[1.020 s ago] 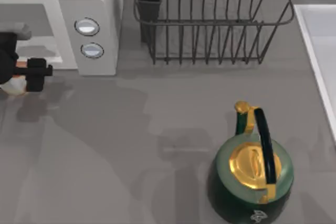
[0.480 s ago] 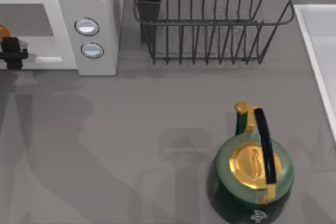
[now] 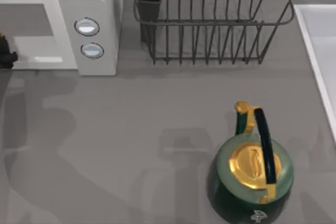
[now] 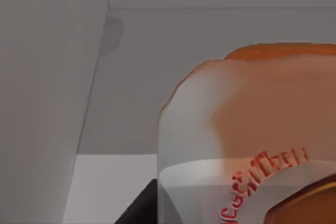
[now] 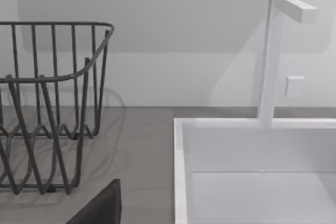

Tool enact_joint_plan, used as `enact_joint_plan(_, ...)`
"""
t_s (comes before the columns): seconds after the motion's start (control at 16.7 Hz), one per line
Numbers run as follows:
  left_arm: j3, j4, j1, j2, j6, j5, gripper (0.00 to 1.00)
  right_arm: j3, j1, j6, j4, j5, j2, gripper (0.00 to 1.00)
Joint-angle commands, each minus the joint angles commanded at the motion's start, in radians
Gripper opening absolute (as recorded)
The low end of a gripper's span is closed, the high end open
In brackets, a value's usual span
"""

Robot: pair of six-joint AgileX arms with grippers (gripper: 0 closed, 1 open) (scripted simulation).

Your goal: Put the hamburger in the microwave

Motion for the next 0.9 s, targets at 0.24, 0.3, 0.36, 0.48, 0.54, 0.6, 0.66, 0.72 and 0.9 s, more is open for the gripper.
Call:
enact_joint_plan(0.24, 0.003, -0.002, -0.005, -0.004, 0.002, -0.002, 0.00, 0.000, 0.000, 0.000, 0.000, 0.000, 0.000, 1.00)
enact_joint_plan(0.3, 0.005, -0.003, -0.006, -0.002, 0.002, -0.002, 0.00, 0.000, 0.000, 0.000, 0.000, 0.000, 0.000, 1.00)
enact_joint_plan(0.36, 0.017, -0.008, -0.006, 0.009, 0.001, -0.004, 0.00, 0.000, 0.000, 0.000, 0.000, 0.000, 0.000, 1.00)
enact_joint_plan(0.48, 0.070, -0.031, -0.011, 0.047, -0.001, -0.011, 0.00, 0.000, 0.000, 0.000, 0.000, 0.000, 0.000, 1.00)
enact_joint_plan(0.54, 0.110, -0.047, -0.014, 0.070, -0.001, -0.016, 0.00, 0.000, 0.000, 0.000, 0.000, 0.000, 0.000, 1.00)
enact_joint_plan(0.6, 0.155, -0.063, -0.018, 0.094, -0.001, -0.021, 0.00, 0.000, 0.000, 0.000, 0.000, 0.000, 0.000, 1.00)
enact_joint_plan(0.66, 0.202, -0.078, -0.022, 0.118, -0.001, -0.025, 0.00, 0.000, 0.000, 0.000, 0.000, 0.000, 0.000, 1.00)
enact_joint_plan(0.72, 0.251, -0.092, -0.026, 0.143, -0.001, -0.029, 0.00, 0.000, 0.000, 0.000, 0.000, 0.000, 0.000, 1.00)
enact_joint_plan(0.9, 0.397, -0.143, -0.039, 0.217, -0.003, -0.042, 0.00, 0.000, 0.000, 0.000, 0.000, 0.000, 0.000, 1.00)
